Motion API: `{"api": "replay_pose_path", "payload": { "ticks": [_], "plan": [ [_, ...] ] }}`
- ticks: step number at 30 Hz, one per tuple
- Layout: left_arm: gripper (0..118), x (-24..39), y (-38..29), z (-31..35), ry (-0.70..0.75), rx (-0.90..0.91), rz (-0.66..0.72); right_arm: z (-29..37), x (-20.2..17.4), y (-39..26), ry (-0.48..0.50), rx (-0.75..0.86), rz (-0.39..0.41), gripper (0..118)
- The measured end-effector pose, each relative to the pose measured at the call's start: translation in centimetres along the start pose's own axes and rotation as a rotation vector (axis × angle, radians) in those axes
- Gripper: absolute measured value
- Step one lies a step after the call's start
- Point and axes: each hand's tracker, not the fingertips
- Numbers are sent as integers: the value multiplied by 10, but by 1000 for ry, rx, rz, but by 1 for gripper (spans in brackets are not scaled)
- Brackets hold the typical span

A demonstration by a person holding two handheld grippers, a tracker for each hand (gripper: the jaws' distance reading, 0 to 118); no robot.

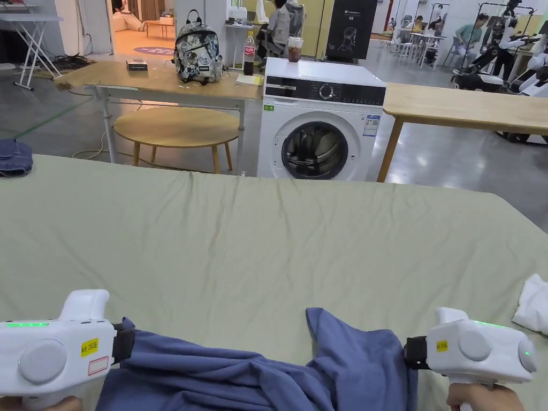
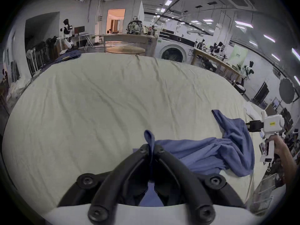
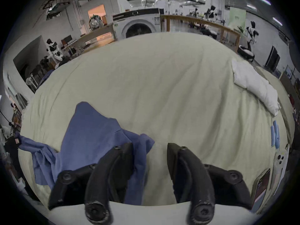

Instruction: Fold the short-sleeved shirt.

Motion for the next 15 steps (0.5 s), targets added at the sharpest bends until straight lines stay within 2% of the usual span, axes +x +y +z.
{"api": "replay_pose_path", "payload": {
  "ticks": [6,10,11,12,14,15],
  "plan": [
    [0,1,-9,-2,13,-19,-1,-13,-18,-8,36,-70,19,46],
    [0,4,-16,-5,13,-29,-1,-25,-26,-12,-5,-70,96,46],
    [0,4,-17,-6,14,-34,-6,-26,-26,-10,-8,-74,93,45],
    [0,4,-17,-7,14,-36,-8,-27,-24,-9,-7,-73,90,39],
    [0,5,-19,-8,15,-42,-9,-24,-24,-8,48,-62,72,7],
    [0,5,-19,-8,15,-42,-10,-20,-28,-10,10,-49,88,7]
  ]
}}
